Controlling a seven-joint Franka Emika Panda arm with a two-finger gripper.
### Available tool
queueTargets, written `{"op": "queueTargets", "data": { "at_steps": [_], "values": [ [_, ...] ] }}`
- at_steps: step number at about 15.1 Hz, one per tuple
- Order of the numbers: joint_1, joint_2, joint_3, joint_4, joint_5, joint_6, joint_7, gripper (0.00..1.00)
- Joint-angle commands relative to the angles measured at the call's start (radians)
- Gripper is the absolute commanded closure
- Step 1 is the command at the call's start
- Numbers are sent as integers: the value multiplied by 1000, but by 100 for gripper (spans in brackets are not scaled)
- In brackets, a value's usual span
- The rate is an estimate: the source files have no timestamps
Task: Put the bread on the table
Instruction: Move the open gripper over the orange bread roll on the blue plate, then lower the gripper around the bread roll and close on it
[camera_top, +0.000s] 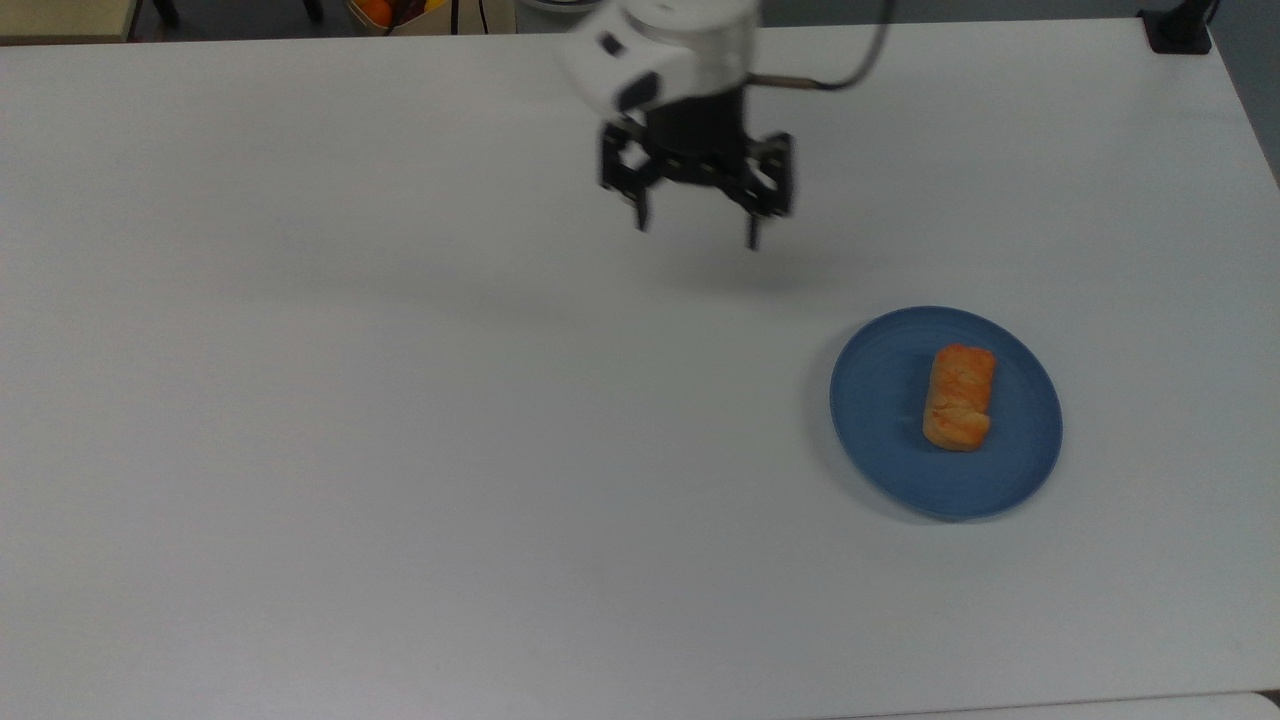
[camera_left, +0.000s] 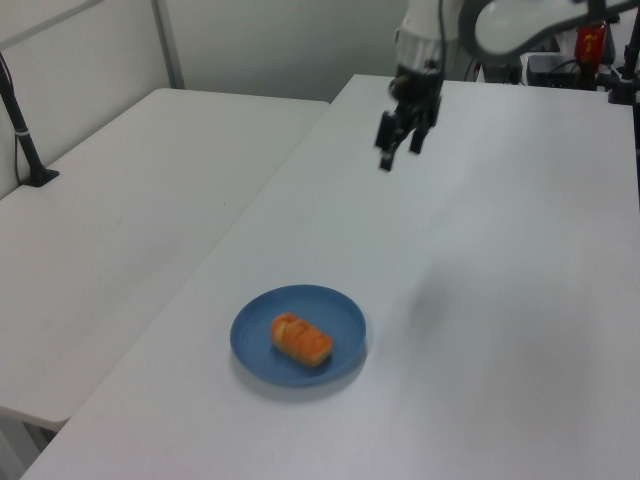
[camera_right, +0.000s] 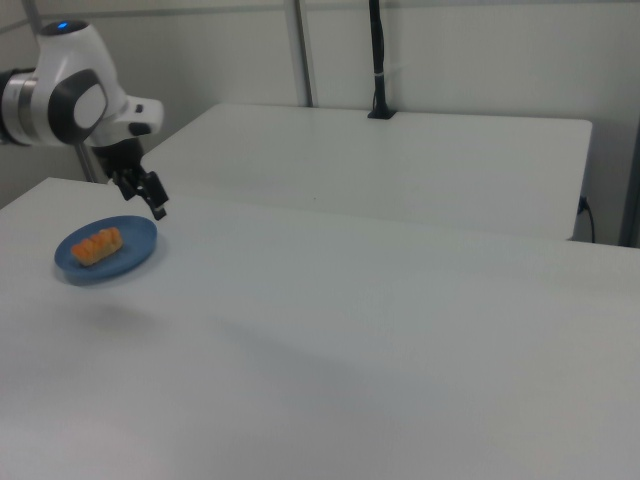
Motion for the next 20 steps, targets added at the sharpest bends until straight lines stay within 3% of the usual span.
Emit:
{"op": "queueTargets", "data": {
  "at_steps": [1, 8, 11, 20],
  "values": [
    [110, 140, -13, 127, -7, 112, 129, 0],
    [247, 322, -24, 293, -33, 139, 256, 0],
    [305, 431, -47, 371, -117, 143, 327, 0],
    [336, 504, -47, 381, -179, 225, 371, 0]
  ]
}}
